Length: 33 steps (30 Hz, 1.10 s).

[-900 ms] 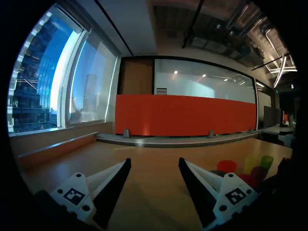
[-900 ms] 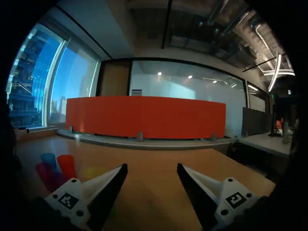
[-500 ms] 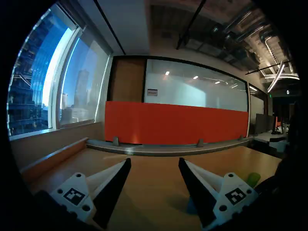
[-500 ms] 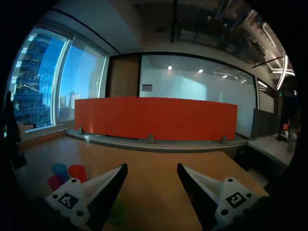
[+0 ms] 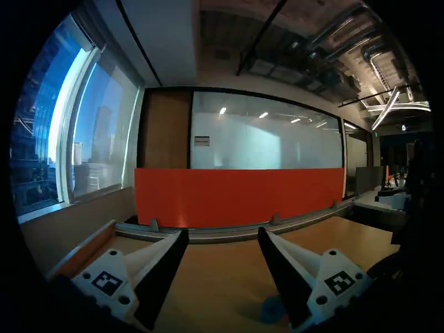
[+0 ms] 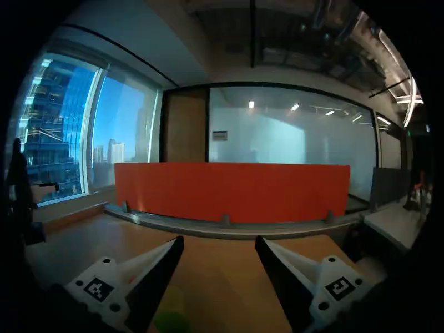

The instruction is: Pour water

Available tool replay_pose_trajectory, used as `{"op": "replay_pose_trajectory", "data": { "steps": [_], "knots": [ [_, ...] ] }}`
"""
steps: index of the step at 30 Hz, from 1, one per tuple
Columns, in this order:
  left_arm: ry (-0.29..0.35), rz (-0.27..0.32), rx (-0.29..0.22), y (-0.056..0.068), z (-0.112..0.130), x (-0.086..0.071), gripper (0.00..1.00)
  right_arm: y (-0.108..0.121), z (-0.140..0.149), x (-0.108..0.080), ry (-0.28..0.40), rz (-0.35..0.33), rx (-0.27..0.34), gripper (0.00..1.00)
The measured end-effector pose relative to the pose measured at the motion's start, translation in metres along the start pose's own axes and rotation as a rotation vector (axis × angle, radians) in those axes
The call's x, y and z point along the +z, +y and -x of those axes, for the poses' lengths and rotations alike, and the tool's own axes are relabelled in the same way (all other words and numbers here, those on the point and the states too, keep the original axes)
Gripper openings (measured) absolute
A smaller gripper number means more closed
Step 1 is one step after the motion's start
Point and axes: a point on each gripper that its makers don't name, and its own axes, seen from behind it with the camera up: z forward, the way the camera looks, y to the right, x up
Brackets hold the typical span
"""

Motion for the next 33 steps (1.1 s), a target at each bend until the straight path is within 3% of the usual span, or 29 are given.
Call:
{"op": "replay_pose_trajectory", "data": {
  "steps": [3, 9, 15, 24, 33],
  "knots": [
    [-0.004, 0.019, 0.000, 0.002, -0.006, 0.001, 0.92, -0.003, -0.005, 0.000, 0.005, -0.015, 0.007, 0.99],
    [-0.038, 0.107, -0.017, 0.020, -0.001, 0.004, 0.92, -0.010, -0.003, 0.000, -0.008, -0.054, 0.002, 0.99],
    [-0.049, 0.216, -0.023, 0.040, -0.006, 0.002, 0.92, -0.029, -0.011, -0.006, 0.005, -0.150, -0.028, 0.99],
    [-0.022, 0.349, -0.048, 0.059, -0.029, -0.008, 0.92, -0.064, -0.033, -0.019, 0.014, -0.326, 0.025, 0.99],
    [-0.027, 0.429, -0.047, 0.073, -0.041, -0.014, 0.92, -0.082, -0.040, -0.031, 0.012, -0.426, -0.003, 0.99]
  ]
}}
